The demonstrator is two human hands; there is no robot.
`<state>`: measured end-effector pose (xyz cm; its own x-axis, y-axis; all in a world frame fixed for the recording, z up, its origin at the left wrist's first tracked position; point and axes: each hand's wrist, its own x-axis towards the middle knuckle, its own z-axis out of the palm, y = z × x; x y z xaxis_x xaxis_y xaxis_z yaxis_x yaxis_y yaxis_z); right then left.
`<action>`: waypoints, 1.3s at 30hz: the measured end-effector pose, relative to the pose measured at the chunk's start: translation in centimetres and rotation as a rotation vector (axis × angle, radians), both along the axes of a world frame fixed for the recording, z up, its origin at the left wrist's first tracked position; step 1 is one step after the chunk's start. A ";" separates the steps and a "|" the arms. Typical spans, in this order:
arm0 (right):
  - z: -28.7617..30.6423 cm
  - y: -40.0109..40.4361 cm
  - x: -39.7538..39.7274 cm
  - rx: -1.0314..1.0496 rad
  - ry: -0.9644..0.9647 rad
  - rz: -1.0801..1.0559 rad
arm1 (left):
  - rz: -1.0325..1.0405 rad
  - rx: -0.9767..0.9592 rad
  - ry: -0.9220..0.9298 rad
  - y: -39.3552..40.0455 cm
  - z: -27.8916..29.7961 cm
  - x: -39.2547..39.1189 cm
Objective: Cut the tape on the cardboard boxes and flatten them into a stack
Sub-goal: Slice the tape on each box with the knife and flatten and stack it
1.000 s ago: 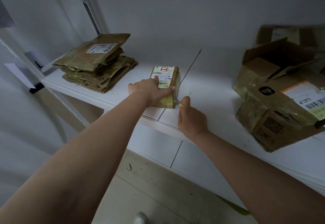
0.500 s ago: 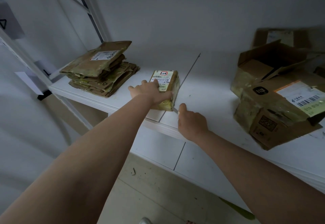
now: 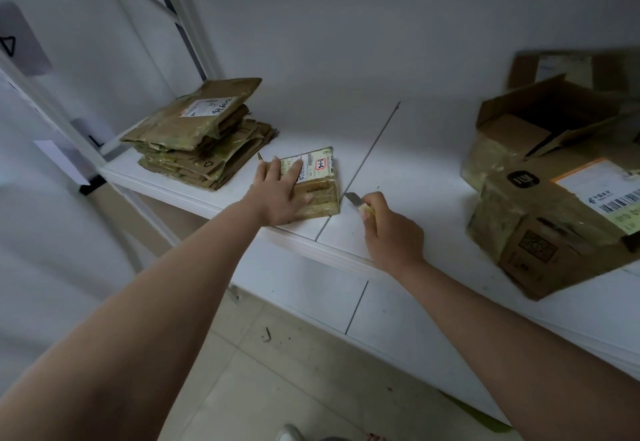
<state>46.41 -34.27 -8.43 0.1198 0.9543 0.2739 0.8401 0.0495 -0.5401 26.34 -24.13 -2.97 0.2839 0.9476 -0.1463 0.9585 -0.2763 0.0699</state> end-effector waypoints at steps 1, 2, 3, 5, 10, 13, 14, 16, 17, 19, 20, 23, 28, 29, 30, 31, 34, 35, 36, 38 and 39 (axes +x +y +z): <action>0.1 0.4 0.1 -0.013 -0.013 -0.008 | -0.002 -0.010 -0.002 0.1 -0.1 -0.1; 0.1 0.8 0.1 -0.026 -0.018 -0.011 | -0.009 -0.019 -0.008 0.2 -0.1 -0.2; 0.1 1.2 0.1 -0.035 -0.021 -0.006 | -0.019 -0.015 -0.011 0.3 -0.1 -0.2; 0.1 1.6 0.0 -0.045 -0.025 0.015 | -0.033 0.006 -0.016 0.5 -0.3 -0.3; 0.1 2.1 0.0 -0.048 -0.058 0.059 | -0.028 0.022 -0.019 0.4 -0.6 -0.4; -0.1 2.4 -0.1 -0.036 -0.099 0.072 | -0.025 0.024 -0.024 0.5 -0.7 -0.4; -0.2 2.5 -0.2 -0.031 -0.120 0.075 | -0.023 0.022 -0.029 0.5 -0.7 -0.4; -0.3 2.7 -0.2 -0.017 -0.174 0.086 | -0.020 0.020 -0.035 0.4 -0.7 -0.3; -0.4 2.7 -0.3 -0.013 -0.204 0.093 | -0.018 0.020 -0.037 0.2 -0.5 -0.2; -0.4 2.7 -0.4 -0.007 -0.260 0.103 | -0.010 0.009 -0.042 -0.1 -0.2 0.0; -0.4 2.7 -0.5 -0.001 -0.281 0.104 | -0.007 0.001 -0.045 -0.2 0.0 0.1; -0.4 2.6 -0.7 -0.010 -0.324 0.110 | 0.003 -0.016 -0.055 -0.5 0.5 0.2; -0.1 2.5 -0.9 -0.074 -0.410 0.118 | 0.017 -0.043 -0.055 -1.0 1.0 0.4; -0.2 2.3 -1.0 -0.077 -0.422 0.116 | 0.021 -0.044 -0.055 -1.1 1.1 0.5; -0.3 2.1 -1.0 -0.075 -0.421 0.107 | 0.025 -0.040 -0.059 -1.3 1.2 0.5; -0.4 1.9 -1.0 -0.058 -0.408 0.094 | 0.030 -0.034 -0.065 -1.3 1.2 0.4; -1.0 1.2 -0.8 0.074 -0.332 0.045 | 0.060 -0.004 -0.099 -1.7 1.2 0.5; -0.9 1.1 -0.7 0.091 -0.299 0.022 | 0.065 0.009 -0.114 -1.8 1.2 0.6; -0.9 1.1 -0.6 0.095 -0.264 -0.002 | 0.061 0.020 -0.129 -2.0 1.3 0.6; -0.9 1.2 -0.4 0.125 -0.208 -0.034 | 0.034 0.035 -0.160 -2.4 1.9 0.4; -0.9 1.2 -0.4 0.152 -0.187 -0.039 | 0.013 0.039 -0.161 -2.5 2.3 0.1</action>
